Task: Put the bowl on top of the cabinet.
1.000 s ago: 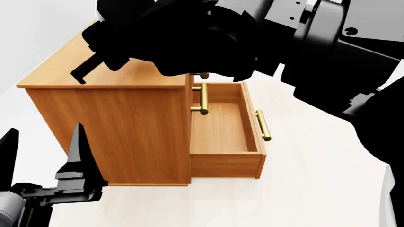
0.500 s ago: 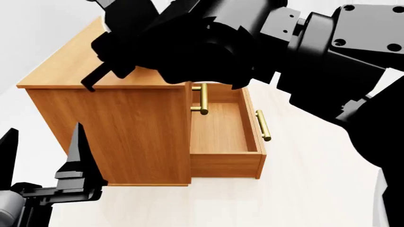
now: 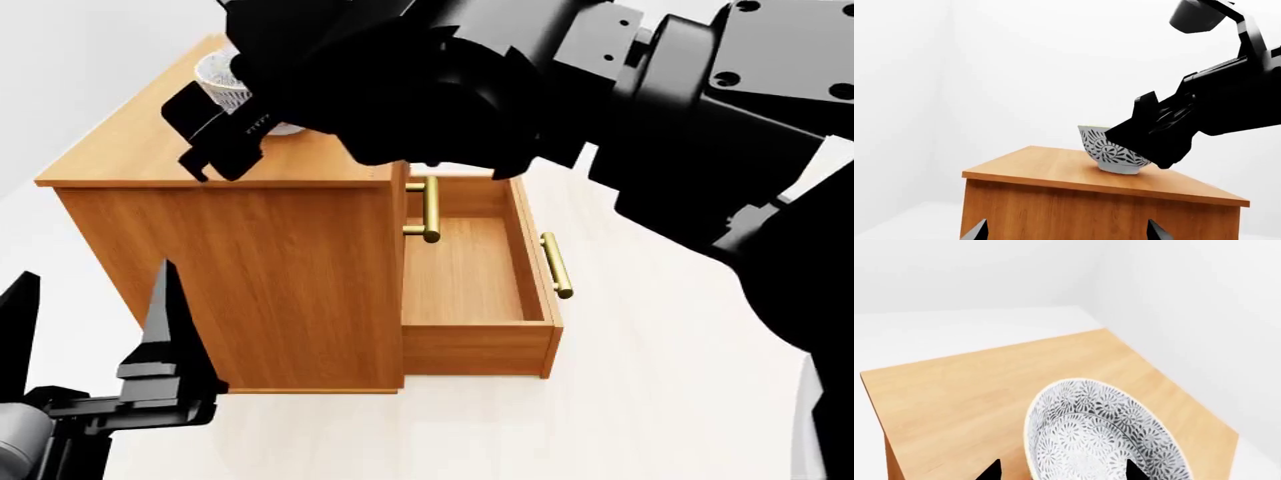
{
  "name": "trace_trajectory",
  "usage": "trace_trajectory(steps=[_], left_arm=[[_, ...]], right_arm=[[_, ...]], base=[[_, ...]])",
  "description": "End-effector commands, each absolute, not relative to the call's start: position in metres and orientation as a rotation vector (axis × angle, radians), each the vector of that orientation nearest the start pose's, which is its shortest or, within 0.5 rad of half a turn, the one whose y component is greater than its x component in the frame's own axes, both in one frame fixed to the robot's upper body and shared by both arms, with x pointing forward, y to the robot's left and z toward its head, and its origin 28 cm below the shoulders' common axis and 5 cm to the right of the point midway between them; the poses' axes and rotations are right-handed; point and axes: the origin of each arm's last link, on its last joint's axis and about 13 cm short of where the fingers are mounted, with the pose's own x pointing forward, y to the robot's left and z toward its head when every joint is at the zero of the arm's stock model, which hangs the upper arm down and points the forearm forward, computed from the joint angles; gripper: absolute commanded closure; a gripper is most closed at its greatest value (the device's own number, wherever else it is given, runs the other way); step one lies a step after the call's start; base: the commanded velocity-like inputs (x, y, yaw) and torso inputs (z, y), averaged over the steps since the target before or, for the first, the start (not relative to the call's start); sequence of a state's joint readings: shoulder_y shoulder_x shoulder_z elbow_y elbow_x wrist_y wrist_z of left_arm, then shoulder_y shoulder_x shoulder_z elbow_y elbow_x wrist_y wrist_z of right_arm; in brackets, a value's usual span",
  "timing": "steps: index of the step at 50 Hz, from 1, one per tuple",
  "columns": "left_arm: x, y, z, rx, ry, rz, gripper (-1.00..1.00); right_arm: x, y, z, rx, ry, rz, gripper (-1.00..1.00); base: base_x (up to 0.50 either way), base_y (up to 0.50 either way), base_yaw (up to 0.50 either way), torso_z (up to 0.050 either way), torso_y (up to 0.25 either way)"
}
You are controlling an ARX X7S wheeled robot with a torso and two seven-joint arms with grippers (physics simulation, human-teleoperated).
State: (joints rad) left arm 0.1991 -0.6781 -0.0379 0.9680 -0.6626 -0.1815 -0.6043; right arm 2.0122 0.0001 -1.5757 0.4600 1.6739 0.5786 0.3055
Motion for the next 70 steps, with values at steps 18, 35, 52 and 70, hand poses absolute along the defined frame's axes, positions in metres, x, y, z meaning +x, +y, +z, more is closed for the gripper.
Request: trace_trajectory(steps=[18, 35, 52, 70], left_arm=[[0.133, 0.246, 0.176, -0.093, -0.393, 0.031, -1.00], [0.133, 0.245, 0.176, -0.089, -0.392, 0.029, -1.00], [0.131, 0.245, 0.177, -0.086, -0.394, 0.027, -1.00], [0.132, 0.245, 0.176, -0.084, -0.398, 0.031, -1.00]], right_arm=[[0.308, 0.068, 0.411, -0.361, -0.012, 0.715, -1.00], [0.282, 0.064, 0.452, -0.267, -0.204, 0.704, -1.00], [0.244, 0.017, 0.444, -0.211, -0.350, 0.612, -1.00], [0.200, -0.029, 0.415, -0.240, -0.453, 0.472, -1.00]], base=[[0.00, 0.00, 0.00, 0.000, 0.000], [0.00, 0.00, 0.00, 0.000, 0.000], [0.00, 0.00, 0.00, 0.000, 0.000], [0.00, 0.00, 0.00, 0.000, 0.000]])
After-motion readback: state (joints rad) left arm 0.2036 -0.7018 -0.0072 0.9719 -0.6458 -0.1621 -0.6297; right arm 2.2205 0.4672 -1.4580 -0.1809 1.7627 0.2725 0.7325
